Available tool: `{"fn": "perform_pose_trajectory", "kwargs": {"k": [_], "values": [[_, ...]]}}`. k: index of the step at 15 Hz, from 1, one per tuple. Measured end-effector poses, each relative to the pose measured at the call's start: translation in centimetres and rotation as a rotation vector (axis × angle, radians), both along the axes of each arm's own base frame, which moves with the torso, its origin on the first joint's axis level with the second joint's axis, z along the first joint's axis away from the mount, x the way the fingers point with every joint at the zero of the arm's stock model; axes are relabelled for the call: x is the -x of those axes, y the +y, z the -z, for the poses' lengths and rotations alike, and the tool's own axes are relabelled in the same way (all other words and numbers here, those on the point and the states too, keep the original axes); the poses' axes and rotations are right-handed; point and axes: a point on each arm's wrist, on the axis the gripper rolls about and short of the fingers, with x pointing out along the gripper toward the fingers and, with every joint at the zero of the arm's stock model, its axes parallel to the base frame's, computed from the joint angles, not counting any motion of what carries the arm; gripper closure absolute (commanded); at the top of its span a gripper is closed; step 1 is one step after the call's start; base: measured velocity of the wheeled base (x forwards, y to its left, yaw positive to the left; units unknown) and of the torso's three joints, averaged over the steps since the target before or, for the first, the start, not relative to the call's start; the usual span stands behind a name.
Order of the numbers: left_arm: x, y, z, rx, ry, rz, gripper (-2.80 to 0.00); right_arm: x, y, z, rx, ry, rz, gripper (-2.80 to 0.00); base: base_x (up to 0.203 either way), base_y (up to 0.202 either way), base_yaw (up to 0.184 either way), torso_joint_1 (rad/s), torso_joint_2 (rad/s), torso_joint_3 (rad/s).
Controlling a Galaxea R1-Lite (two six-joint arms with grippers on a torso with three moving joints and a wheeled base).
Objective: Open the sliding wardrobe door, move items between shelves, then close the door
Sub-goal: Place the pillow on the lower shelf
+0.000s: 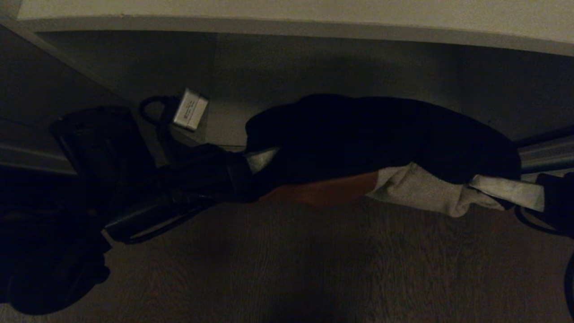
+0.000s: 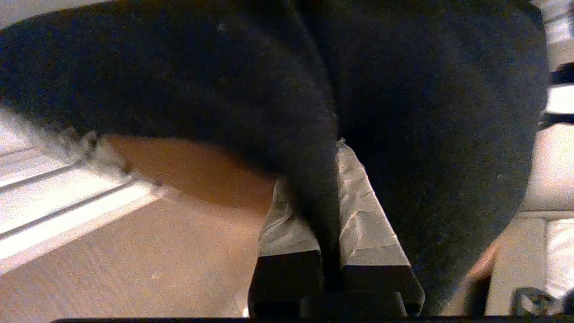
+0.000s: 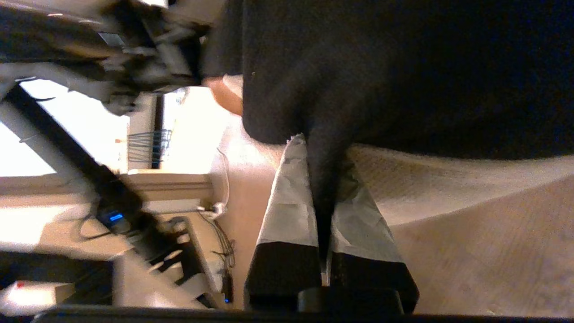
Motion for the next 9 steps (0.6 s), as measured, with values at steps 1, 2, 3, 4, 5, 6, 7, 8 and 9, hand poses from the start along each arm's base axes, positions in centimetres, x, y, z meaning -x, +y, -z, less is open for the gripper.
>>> {"fn": "perform_pose_trajectory", "kwargs": {"k": [1,2,3,4,5,6,7,8,9], "values": [[0.1,0.3,0.7,-0.012,0.019,-0.008,0.00,0.3,0.0,0.6,-0.001,0.024,-0.001,0.00,0.000,0.000,0.000,0.000,0.00,0.000],[0.1,0.6,1.1,-0.016,0.023,-0.018,0.00,0.5,0.0,1.2,-0.001,0.045,-0.009,0.00,0.000,0.000,0.000,0.000,0.00,0.000],[0.1,1.0,1.4,-0.021,0.034,-0.030,0.00,0.7,0.1,1.6,0.000,0.057,-0.021,0.00,0.000,0.000,0.000,0.000,0.00,0.000],[0.1,1.3,1.7,-0.023,0.040,-0.039,0.00,1.0,0.1,2.1,0.001,0.074,-0.028,0.00,0.000,0.000,0.000,0.000,0.00,0.000],[0.1,1.5,1.8,-0.023,0.042,-0.047,0.00,1.2,0.1,2.4,0.001,0.082,-0.031,0.00,0.000,0.000,0.000,0.000,0.00,0.000],[0.3,1.7,1.8,-0.023,0.042,-0.050,0.00,1.4,0.1,2.5,0.001,0.079,-0.032,0.00,0.000,0.000,0.000,0.000,0.00,0.000],[0.4,1.9,1.6,-0.017,0.038,-0.052,0.00,1.7,0.1,2.5,0.001,0.075,-0.032,0.00,0.000,0.000,0.000,0.000,0.00,0.000],[0.6,2.0,1.3,-0.012,0.036,-0.052,0.00,2.0,0.1,2.4,0.001,0.067,-0.031,0.00,0.000,0.000,0.000,0.000,0.00,0.000],[0.8,2.1,1.1,-0.010,0.036,-0.051,0.00,2.4,0.1,2.3,0.000,0.058,-0.032,0.00,0.000,0.000,0.000,0.000,0.00,0.000]]}}
